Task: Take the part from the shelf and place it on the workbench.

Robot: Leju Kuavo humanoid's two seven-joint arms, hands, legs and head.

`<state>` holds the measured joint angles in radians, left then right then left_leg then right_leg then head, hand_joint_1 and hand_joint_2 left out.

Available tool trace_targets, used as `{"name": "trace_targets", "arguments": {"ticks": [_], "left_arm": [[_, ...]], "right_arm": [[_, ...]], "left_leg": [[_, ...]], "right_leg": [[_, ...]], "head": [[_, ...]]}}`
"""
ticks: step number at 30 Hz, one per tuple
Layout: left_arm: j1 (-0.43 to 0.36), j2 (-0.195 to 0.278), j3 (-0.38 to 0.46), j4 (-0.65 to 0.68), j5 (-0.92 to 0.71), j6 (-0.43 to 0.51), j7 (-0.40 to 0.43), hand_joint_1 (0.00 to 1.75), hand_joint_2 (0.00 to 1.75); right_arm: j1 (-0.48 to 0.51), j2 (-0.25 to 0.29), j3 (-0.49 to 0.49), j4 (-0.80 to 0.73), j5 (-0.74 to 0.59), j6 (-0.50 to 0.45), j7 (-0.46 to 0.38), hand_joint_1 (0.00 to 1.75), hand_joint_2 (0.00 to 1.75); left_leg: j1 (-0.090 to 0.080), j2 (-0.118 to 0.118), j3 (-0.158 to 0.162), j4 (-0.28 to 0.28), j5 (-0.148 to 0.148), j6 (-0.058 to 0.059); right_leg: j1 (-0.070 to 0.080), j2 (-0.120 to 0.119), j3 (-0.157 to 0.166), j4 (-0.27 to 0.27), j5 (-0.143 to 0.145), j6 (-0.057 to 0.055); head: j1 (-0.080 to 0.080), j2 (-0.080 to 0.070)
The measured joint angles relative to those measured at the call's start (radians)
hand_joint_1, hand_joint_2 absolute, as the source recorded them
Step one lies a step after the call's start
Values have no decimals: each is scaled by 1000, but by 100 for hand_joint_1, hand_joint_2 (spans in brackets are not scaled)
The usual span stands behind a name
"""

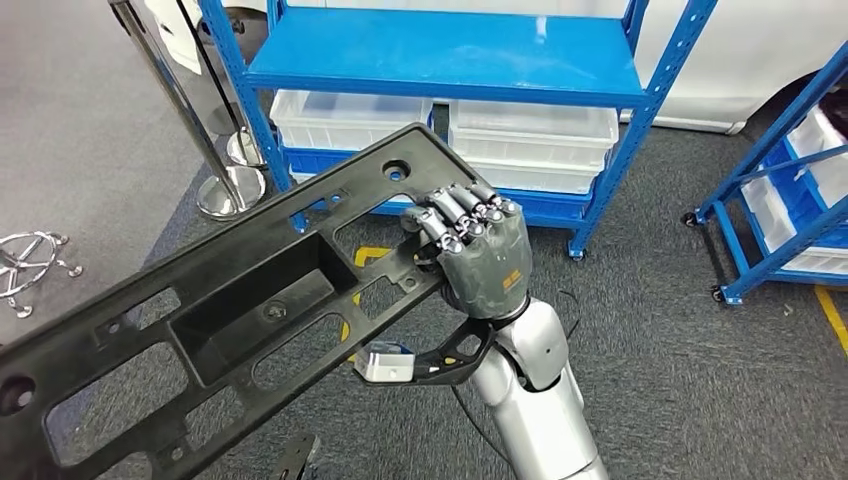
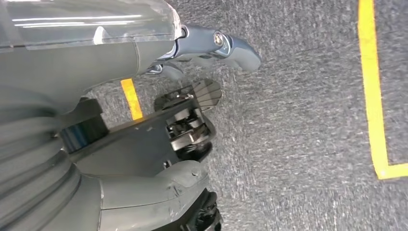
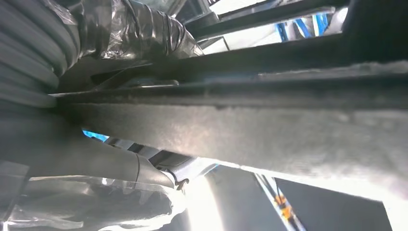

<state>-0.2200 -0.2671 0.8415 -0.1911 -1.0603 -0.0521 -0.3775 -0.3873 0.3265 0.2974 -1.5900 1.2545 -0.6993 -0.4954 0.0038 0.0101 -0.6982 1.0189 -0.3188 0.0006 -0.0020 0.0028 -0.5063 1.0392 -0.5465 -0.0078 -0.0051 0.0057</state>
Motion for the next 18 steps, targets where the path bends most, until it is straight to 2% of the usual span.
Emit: {"name": "trace_targets", "arguments": {"ticks": [1, 2, 3, 4, 5, 6, 7, 8, 9, 10, 11, 12, 13, 14, 15, 16, 17, 18], "left_arm": [[1, 0, 0, 0, 0, 0, 0, 0, 175], [3, 0, 0, 0, 0, -1, 0, 0, 175], [5, 0, 0, 0, 0, -1, 0, 0, 175], [6, 0, 0, 0, 0, -1, 1, 0, 175], [6, 0, 0, 0, 0, -1, 1, 0, 175], [6, 0, 0, 0, 0, -2, 1, 0, 175], [6, 0, 0, 0, 0, -2, 1, 0, 175], [5, 0, 0, 0, 1, -2, 1, 0, 175], [5, 0, 0, 0, 1, -2, 1, 0, 175], [5, 1, 0, 0, 1, -2, 1, 0, 175], [3, 1, 0, -1, 1, -2, 0, 0, 175], [1, 2, 0, -2, 2, -2, 0, 0, 175], [-3, 2, -1, -3, 2, -2, 0, 0, 175], [-5, 2, -1, -4, 2, -2, 0, 0, 175], [-6, 2, -1, -5, 2, -2, 0, 0, 175], [-5, 2, -1, -4, 2, -2, 0, 0, 175], [-4, 2, -1, -4, 2, -2, 0, 0, 175], [-4, 2, -1, -4, 2, -2, 0, 0, 175]], "right_arm": [[-1, 0, 0, 1, 0, 0, 0, 175, 175], [-2, 0, 1, 1, 0, 0, 0, 175, 175], [-3, 1, 2, 2, 1, 0, 1, 175, 175], [-4, 1, 2, 3, 2, 0, 1, 175, 175], [-4, 1, 3, 3, 2, 0, 1, 175, 175], [-4, 1, 3, 4, 2, 0, 1, 175, 175], [-4, 1, 3, 4, 3, 0, 1, 175, 175], [-4, 1, 3, 5, 3, 0, 1, 175, 175], [-4, 1, 3, 5, 3, 0, 2, 175, 175], [-4, 1, 3, 6, 3, 0, 2, 175, 175], [-4, 1, 3, 5, 3, 0, 2, 175, 175], [-4, 1, 3, 4, 3, 0, 2, 175, 175], [-5, 1, 3, 4, 4, 0, 2, 175, 175], [-5, 1, 3, 3, 4, 0, 2, 175, 175], [-5, 1, 4, 3, 4, 0, 2, 175, 175], [-5, 1, 4, 3, 4, 0, 2, 175, 175], [-5, 1, 4, 3, 4, 0, 2, 175, 175], [-6, 0, 4, 3, 4, 0, 2, 175, 175]], "left_leg": [[3, -2, -4, 0, 3, -6], [6, -4, -11, 8, -15, -11], [7, -6, -22, 36, -56, -17], [9, -8, -33, 83, -115, -20], [8, -8, -45, 145, -175, -23], [8, -8, -52, 212, -217, -24], [8, -8, -51, 265, -229, -24], [8, -8, -39, 296, -216, -22], [7, -8, -12, 296, -187, -18], [4, -8, 34, 260, -162, -13], [0, -9, 97, 193, -160, -6], [-4, -9, 163, 107, -177, 1], [-9, -10, 215, 34, -201, 6], [-13, -10, 245, -16, -221, 11], [-15, -10, 253, -41, -223, 15], [-14, -9, 248, -45, -211, 20], [-13, -6, 240, -50, -196, 26], [-11, -3, 228, -53, -179, 34]], "right_leg": [[0, -2, -9, -3, 12, -8], [1, -4, -19, -5, 26, -17], [-1, -6, -33, -7, 41, -25], [-2, -8, -48, -8, 57, -31], [-1, -7, -66, -8, 72, -35], [1, -8, -86, -7, 88, -36], [3, -8, -106, -6, 103, -36], [4, -8, -126, -5, 118, -36], [5, -9, -147, -3, 133, -35], [6, -8, -164, -1, 147, -34], [6, -8, -178, 0, 160, -32], [6, -8, -188, 1, 172, -28], [5, -8, -192, 0, 184, -24], [4, -9, -194, -4, 196, -18], [2, -10, -194, -10, 210, -12], [2, -10, -195, -16, 219, -6], [0, -8, -200, -13, 209, -1], [0, -7, -210, 6, 176, 4]], "head": [[0, 0], [0, 0], [0, 0], [-1, 0], [-1, 0], [-1, 0], [-1, 0], [-1, 0], [-1, 0], [-1, 0], [-1, 0], [-1, 0], [-1, 0], [-1, 0], [-1, 0], [-1, 0], [-1, 0], [-1, 0]]}}
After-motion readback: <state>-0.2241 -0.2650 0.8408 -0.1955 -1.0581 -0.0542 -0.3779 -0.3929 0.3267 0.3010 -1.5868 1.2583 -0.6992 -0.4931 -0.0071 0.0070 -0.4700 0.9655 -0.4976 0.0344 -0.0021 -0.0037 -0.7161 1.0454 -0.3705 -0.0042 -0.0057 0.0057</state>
